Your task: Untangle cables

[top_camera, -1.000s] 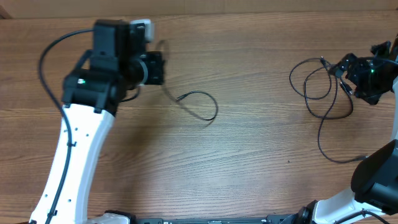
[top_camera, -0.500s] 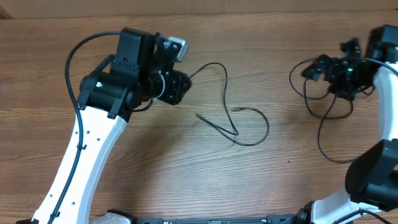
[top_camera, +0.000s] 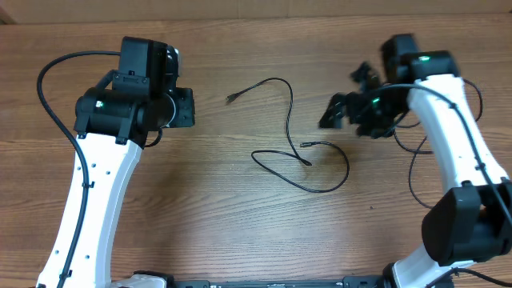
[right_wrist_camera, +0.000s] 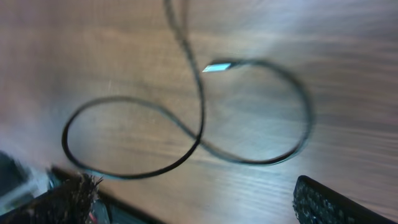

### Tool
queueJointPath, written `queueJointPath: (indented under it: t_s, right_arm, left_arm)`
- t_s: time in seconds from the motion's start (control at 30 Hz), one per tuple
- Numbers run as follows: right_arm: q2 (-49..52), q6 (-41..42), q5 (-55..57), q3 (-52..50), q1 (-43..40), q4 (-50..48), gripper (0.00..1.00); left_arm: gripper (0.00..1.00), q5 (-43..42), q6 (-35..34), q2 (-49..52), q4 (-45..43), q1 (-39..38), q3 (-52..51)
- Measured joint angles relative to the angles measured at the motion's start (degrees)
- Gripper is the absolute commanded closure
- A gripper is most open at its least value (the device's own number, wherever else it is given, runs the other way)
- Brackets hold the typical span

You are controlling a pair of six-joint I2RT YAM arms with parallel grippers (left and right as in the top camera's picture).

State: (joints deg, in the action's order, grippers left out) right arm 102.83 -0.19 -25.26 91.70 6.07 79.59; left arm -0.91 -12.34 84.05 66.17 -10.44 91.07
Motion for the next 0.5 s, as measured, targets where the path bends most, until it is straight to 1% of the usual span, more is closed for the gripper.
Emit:
queueJointPath:
  t_s: [0.23, 0.37, 0.43, 0.5]
  right_arm:
    - [0.0, -0.52, 0.0, -5.53, 10.03, 0.63, 0.0]
    - [0.0, -4.24, 0.0, -7.52, 14.12, 1.42, 0.0]
    - [0.0, -5.7, 0.07, -8.17, 15.93, 0.59, 0.0]
    - [0.0, -6.69, 0.31, -8.92, 17.62, -2.34, 0.0]
  left_arm:
    - [0.62, 0.35, -1.11, 0.0, 0.09, 0.04, 0.0]
    - [0.62, 0.35, -1.25, 0.0, 0.09, 0.04, 0.0]
    - [0.63, 0.35, -1.25, 0.0, 0.07, 0.04, 0.0]
    - [0.63, 0.35, -1.25, 0.0, 0.09, 0.04, 0.0]
